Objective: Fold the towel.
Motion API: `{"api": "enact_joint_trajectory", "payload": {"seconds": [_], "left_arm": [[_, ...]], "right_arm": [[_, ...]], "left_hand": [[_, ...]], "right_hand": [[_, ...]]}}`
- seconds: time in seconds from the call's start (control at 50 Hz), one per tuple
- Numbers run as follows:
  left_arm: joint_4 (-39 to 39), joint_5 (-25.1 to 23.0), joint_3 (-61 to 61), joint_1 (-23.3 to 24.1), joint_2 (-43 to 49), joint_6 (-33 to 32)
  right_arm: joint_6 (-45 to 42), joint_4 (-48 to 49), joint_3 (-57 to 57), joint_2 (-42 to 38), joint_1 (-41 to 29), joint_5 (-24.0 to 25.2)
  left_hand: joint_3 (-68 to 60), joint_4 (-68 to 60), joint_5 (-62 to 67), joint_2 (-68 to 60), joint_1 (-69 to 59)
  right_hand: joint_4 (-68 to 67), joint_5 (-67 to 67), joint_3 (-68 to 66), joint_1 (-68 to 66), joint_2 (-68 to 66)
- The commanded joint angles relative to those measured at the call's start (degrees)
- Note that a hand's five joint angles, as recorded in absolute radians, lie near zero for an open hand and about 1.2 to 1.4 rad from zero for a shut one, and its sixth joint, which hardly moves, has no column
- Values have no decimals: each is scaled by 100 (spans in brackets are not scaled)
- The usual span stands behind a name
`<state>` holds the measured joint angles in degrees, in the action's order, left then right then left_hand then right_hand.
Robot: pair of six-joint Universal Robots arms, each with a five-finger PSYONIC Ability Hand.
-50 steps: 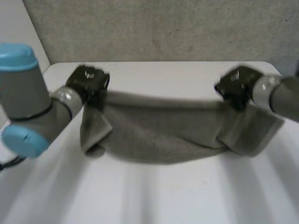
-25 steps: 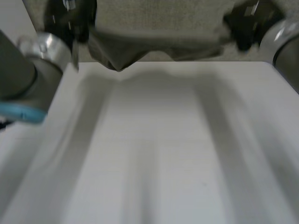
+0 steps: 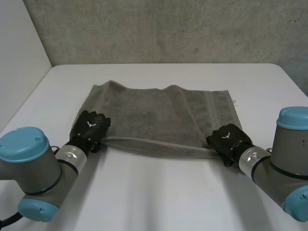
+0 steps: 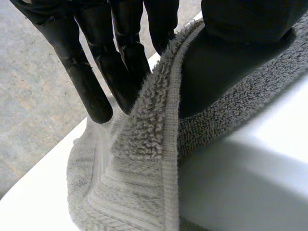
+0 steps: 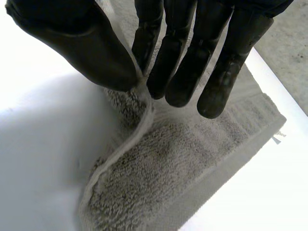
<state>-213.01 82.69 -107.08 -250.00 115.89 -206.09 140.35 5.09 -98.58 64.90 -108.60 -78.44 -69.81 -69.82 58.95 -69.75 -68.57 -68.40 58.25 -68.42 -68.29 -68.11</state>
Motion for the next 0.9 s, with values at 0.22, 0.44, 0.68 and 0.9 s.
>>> {"api": "enact_joint_trajectory", "payload": {"seconds": [0.22,0.44,0.68,0.9], "left_arm": [[-4,2,-112,-31,-234,52],[-205,2,-129,-40,-146,52],[-602,63,-103,-496,12,8],[-365,2,90,-936,118,17]], "right_arm": [[889,115,-355,155,348,22],[1081,475,-381,225,673,30],[1029,502,-399,419,823,74],[1003,510,-390,401,823,74]], "left_hand": [[-1019,-1018,1105,-1025,-1143],[-1019,-1018,1105,-1025,-1143],[5135,5136,-5049,5129,5010],[5001,5002,-4915,4995,4876]], "right_hand": [[2737,-2722,2739,2726,2708],[-1160,1175,-1158,-1171,-1189],[-1160,1175,-1158,-1171,-1189],[-1160,1175,-1158,-1171,-1189]]}}
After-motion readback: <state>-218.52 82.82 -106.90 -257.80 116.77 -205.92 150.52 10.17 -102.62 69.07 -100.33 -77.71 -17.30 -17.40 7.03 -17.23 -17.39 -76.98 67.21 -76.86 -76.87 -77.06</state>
